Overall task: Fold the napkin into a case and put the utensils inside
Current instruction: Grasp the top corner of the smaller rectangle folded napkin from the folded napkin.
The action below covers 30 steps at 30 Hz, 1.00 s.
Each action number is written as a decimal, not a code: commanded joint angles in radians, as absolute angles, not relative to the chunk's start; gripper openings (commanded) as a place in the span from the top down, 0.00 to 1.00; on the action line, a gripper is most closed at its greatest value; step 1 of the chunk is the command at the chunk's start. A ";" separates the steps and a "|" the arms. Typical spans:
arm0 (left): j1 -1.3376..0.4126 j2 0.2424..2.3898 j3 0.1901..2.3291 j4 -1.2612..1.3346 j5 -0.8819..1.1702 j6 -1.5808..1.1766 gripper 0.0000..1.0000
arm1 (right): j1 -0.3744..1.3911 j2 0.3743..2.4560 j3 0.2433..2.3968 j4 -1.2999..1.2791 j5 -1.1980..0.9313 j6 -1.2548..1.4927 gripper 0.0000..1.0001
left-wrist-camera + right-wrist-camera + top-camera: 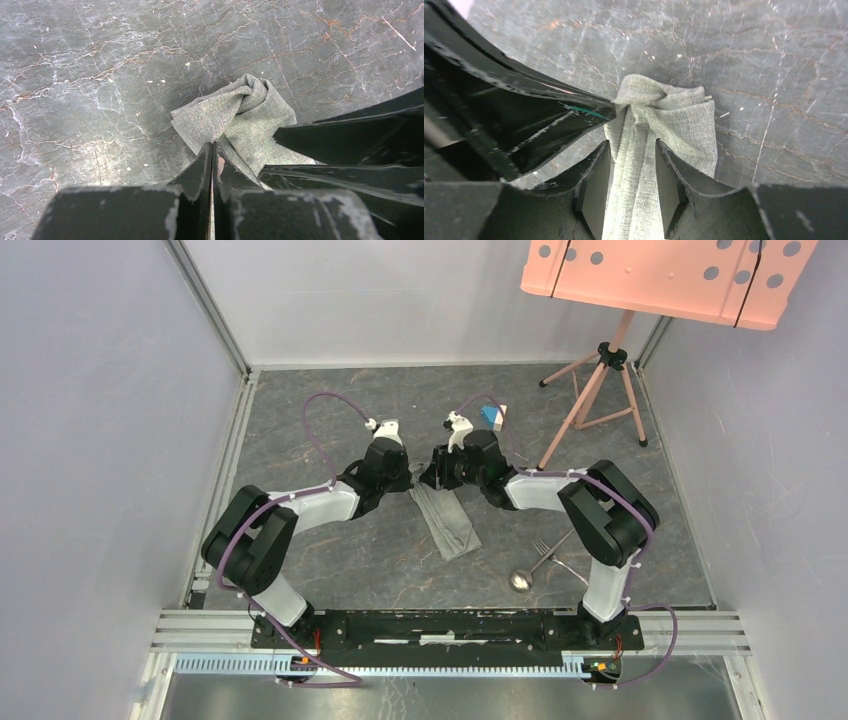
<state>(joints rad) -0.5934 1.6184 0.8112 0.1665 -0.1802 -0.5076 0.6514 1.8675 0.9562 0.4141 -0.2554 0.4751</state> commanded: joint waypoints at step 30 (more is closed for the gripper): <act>-0.564 1.543 0.857 0.134 0.031 -0.641 0.67 | 0.647 1.749 0.938 0.336 -0.261 0.365 0.62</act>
